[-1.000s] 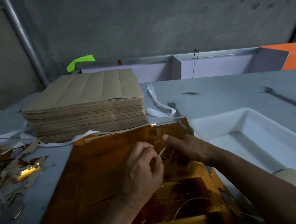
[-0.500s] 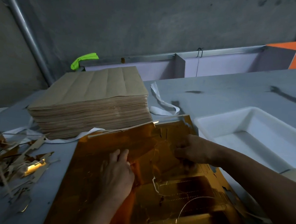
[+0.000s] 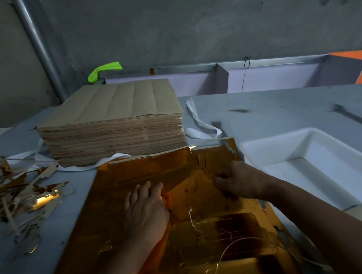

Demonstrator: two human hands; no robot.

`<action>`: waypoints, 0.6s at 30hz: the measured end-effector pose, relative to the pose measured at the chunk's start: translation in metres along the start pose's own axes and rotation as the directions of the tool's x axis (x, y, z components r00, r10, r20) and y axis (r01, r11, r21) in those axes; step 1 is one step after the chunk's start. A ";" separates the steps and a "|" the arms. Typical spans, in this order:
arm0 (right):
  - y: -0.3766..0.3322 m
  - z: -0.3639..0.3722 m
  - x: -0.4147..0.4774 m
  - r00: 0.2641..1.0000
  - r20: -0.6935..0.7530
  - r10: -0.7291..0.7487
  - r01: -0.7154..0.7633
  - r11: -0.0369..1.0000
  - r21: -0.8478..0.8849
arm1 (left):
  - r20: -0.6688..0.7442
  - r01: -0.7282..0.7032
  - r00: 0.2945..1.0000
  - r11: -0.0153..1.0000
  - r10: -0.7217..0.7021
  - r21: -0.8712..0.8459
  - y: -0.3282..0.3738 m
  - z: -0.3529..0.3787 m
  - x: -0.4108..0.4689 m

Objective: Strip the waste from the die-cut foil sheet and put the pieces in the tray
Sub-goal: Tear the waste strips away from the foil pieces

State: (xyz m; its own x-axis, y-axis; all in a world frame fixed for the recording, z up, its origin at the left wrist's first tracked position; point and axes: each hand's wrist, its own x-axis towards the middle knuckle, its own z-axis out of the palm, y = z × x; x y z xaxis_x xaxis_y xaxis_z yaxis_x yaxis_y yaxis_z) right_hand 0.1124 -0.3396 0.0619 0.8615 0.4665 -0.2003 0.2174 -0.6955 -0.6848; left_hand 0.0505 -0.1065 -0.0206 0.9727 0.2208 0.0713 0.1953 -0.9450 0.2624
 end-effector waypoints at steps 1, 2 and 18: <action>0.000 0.000 0.000 1.000 -0.004 -0.001 0.001 1.000 -0.008 | -0.002 -0.003 1.000 1.000 0.003 0.000 0.000 0.000 0.000; 0.001 -0.001 0.001 1.000 -0.016 0.002 -0.002 1.000 -0.012 | -0.004 -0.006 1.000 1.000 0.006 0.001 -0.001 0.000 0.000; -0.001 -0.008 0.000 0.923 -0.375 -0.087 0.094 0.996 0.000 | -0.005 -0.017 1.000 1.000 0.016 -0.026 0.000 -0.004 -0.002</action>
State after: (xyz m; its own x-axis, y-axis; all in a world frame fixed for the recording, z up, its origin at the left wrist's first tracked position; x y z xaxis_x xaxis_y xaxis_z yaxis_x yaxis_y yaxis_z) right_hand 0.1161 -0.3429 0.0680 0.9484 0.2859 0.1372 0.2969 -0.6486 -0.7008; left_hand 0.0481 -0.1065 -0.0171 0.9751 0.2066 0.0807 0.1759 -0.9420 0.2860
